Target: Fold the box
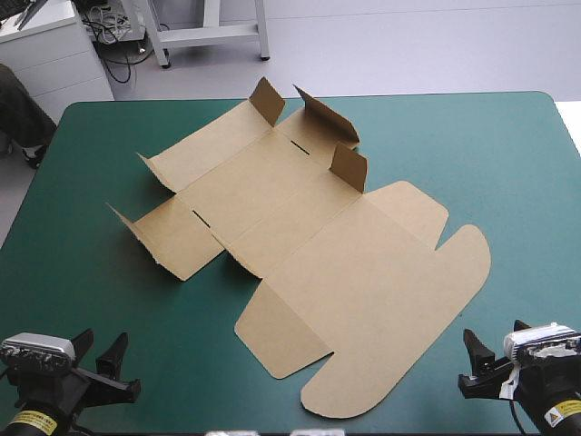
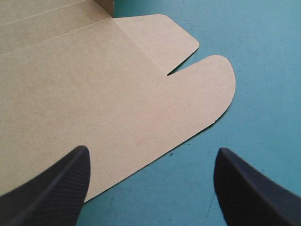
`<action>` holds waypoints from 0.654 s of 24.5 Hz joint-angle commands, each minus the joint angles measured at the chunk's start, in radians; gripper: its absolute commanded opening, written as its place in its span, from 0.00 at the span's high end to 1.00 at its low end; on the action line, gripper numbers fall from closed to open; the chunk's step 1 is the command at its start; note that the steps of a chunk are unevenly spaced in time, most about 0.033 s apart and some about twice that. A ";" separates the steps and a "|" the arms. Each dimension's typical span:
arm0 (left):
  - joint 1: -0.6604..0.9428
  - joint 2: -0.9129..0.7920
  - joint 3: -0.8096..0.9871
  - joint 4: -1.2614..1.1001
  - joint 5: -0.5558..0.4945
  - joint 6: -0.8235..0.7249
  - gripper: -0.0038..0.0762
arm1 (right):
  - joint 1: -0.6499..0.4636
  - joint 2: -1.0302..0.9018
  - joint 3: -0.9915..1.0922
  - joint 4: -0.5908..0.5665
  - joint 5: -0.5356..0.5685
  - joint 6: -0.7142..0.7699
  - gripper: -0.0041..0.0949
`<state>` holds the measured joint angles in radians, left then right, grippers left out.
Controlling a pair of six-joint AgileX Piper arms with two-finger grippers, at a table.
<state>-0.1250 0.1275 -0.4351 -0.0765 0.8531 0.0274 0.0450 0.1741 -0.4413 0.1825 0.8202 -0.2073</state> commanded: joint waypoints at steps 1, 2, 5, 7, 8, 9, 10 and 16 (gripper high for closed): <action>0.002 0.020 -0.023 -0.010 -0.067 -0.001 0.48 | -0.007 0.012 -0.023 0.004 -0.062 -0.002 0.29; 0.002 0.020 -0.023 -0.010 -0.067 -0.001 0.48 | -0.007 0.012 -0.023 0.004 -0.062 -0.002 0.29; 0.002 0.020 -0.023 -0.010 -0.067 -0.001 0.48 | -0.007 0.012 -0.023 0.004 -0.062 -0.002 0.29; 0.002 0.020 -0.023 -0.010 -0.067 -0.001 0.48 | -0.007 0.012 -0.023 0.004 -0.062 -0.002 0.29; 0.002 0.020 -0.023 -0.010 -0.067 -0.001 0.48 | -0.007 0.014 -0.023 0.004 -0.062 -0.002 0.29; 0.002 0.020 -0.023 -0.010 -0.067 -0.001 0.48 | -0.007 0.018 -0.023 0.004 -0.062 -0.002 0.29; 0.002 0.020 -0.023 -0.010 -0.064 -0.001 0.48 | -0.007 0.022 -0.023 0.004 -0.062 -0.002 0.29; 0.002 0.081 -0.075 -0.013 -0.060 -0.058 0.48 | -0.005 0.173 -0.079 0.006 -0.038 -0.010 0.29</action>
<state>-0.1250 0.1535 -0.4524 -0.0776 0.8602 -0.0072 0.0450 0.2682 -0.4583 0.1825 0.8509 -0.2073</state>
